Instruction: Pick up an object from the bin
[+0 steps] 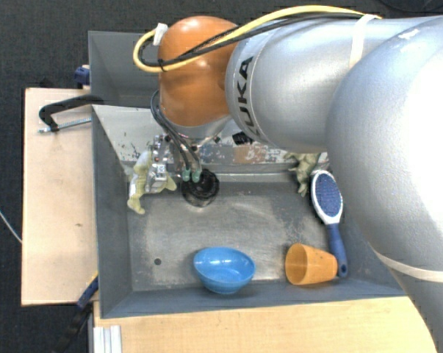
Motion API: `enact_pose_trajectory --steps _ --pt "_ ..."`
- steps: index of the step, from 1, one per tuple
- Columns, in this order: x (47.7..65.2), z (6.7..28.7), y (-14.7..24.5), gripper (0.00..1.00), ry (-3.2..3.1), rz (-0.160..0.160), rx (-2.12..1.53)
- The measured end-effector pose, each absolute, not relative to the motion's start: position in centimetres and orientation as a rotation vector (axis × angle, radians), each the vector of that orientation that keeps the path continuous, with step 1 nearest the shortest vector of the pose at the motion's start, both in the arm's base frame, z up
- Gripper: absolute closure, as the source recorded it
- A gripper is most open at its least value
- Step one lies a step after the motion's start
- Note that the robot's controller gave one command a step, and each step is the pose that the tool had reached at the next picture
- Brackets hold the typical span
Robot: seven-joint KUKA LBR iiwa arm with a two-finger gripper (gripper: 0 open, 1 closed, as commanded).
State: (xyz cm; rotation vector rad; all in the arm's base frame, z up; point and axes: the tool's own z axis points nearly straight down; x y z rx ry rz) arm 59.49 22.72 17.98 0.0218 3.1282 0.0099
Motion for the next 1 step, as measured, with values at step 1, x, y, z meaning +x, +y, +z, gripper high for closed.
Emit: enact_pose_trajectory --steps 1 --pt "59.13 26.62 22.26 1.00 3.126 0.011 0.078"
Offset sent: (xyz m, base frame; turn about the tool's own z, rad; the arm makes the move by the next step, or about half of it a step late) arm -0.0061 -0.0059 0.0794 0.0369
